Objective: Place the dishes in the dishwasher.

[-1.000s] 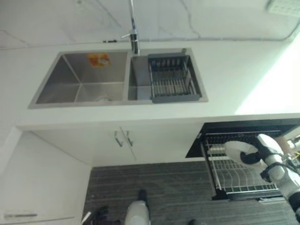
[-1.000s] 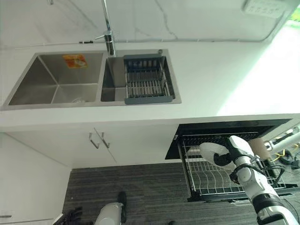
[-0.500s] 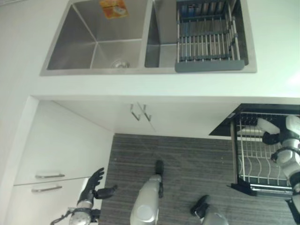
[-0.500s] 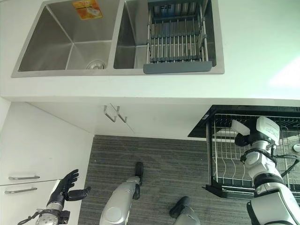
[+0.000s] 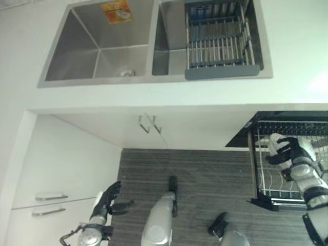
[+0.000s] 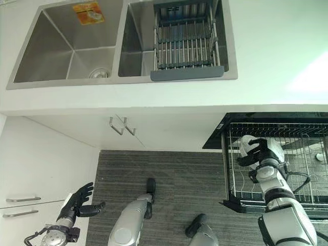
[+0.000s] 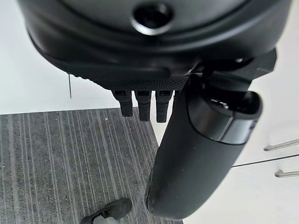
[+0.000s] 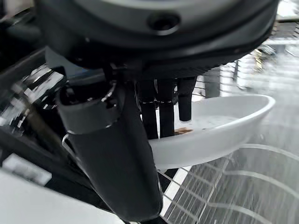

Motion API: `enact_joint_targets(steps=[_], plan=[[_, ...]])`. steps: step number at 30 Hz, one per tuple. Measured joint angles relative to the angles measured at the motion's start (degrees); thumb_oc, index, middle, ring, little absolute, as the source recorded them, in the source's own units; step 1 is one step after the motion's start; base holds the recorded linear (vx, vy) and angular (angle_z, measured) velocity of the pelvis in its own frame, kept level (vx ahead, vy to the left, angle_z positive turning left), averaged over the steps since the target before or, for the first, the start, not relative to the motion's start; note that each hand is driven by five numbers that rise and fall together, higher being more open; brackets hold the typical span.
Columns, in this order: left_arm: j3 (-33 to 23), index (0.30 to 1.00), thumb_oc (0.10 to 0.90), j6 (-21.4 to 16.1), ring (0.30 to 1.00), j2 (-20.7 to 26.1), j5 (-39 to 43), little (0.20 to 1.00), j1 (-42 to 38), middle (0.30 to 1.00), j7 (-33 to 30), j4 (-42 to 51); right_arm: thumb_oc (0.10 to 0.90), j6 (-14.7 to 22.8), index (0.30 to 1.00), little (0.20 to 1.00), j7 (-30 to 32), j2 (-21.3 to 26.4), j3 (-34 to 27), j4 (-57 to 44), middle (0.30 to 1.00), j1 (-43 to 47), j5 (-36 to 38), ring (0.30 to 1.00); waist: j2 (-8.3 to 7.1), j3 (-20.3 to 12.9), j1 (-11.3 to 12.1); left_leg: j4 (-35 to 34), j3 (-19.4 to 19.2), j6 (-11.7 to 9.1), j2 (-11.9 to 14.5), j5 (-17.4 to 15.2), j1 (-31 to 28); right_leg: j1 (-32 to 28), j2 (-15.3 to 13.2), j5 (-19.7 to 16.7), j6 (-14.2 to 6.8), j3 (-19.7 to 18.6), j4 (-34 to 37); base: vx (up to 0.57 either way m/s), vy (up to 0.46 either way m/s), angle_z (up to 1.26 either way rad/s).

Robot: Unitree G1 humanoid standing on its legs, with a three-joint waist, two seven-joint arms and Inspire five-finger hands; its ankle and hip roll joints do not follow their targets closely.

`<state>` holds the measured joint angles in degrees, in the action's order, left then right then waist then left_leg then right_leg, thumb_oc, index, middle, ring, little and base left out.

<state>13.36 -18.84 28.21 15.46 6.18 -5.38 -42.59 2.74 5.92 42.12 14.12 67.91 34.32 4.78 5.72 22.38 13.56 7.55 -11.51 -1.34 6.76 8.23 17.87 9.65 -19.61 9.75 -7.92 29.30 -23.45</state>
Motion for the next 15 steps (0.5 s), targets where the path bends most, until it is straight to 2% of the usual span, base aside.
enact_joint_targets(steps=[5, 8, 10, 11, 12, 15], plan=[[0.00, 0.900, 0.800, 1.36, 0.900, -0.25, 0.10, 0.900, -0.22, 0.900, 2.32, -0.75, 0.800, -1.96, 0.900, 0.900, -4.75, -1.00, -2.11, -0.16, 0.900, -2.43, 6.72, 0.900, 0.68, -1.28, -1.18, -0.61, -0.91, 0.37, -0.11, 0.27, -0.13, 0.80, -0.16, -0.43, -0.05, -0.81, -0.17, 0.00, 0.051, -0.08], [0.00, 0.900, 0.800, 1.88, 0.900, -0.35, 0.10, 0.900, -0.40, 0.900, 3.73, -1.02, 0.800, -3.30, 0.900, 0.900, -7.58, -1.06, -4.73, -0.22, 0.900, -4.85, 12.38, 0.900, 0.23, -2.24, -2.47, -0.62, -1.09, 0.43, -0.04, 0.21, -0.52, 0.63, -0.02, -0.55, -0.10, -1.12, 0.14, 0.01, 0.038, -0.07], [-0.01, 0.900, 0.800, 2.67, 0.900, -0.34, 0.13, 0.900, -0.36, 0.900, 3.81, -1.51, 0.800, -3.62, 0.900, 0.900, -9.04, -1.14, -6.66, -0.25, 0.900, -5.94, 15.17, 0.900, -0.65, -2.76, -2.74, -0.62, -1.62, 0.43, 0.13, 0.04, -1.22, 0.38, 0.17, -0.69, -0.10, -1.82, 0.41, 0.03, 0.037, -0.15], [-0.18, 0.900, 0.800, 3.07, 0.900, -0.34, 0.15, 0.900, -0.36, 0.900, 4.40, -1.83, 0.800, -3.62, 0.900, 0.900, -9.83, -1.14, -8.87, -0.97, 0.900, -7.50, 17.13, 0.900, -1.41, -3.08, -3.44, -0.61, -2.19, 0.32, 0.33, -0.15, -1.69, 0.00, 0.38, -0.84, -0.08, -2.05, 0.76, -0.04, 0.062, -0.20], [-0.28, 0.900, 0.800, 3.87, 0.900, -0.32, 0.29, 0.900, 0.47, 0.900, 4.97, -1.97, 0.800, -3.65, 0.900, 0.900, -10.68, -1.15, -11.18, -3.16, 0.900, -9.98, 20.34, 0.900, -2.82, -3.79, -4.36, -0.34, -2.57, 0.20, 0.60, -0.49, -2.08, -0.34, 0.80, -1.43, -0.01, -2.44, 1.53, -0.04, 0.050, -0.19], [-0.96, 0.900, 0.800, 4.57, 0.900, -0.39, 2.15, 0.900, 1.74, 0.900, 5.95, -2.00, 0.800, -4.06, 0.900, 0.900, -10.33, -1.17, -15.68, -10.03, 0.900, -14.63, 25.37, 0.900, -4.69, -4.27, -6.28, 0.62, -3.73, 0.05, 1.48, -1.52, -2.29, -0.42, 1.56, -1.83, 0.08, -3.45, 2.48, 0.06, 0.032, -0.23]])
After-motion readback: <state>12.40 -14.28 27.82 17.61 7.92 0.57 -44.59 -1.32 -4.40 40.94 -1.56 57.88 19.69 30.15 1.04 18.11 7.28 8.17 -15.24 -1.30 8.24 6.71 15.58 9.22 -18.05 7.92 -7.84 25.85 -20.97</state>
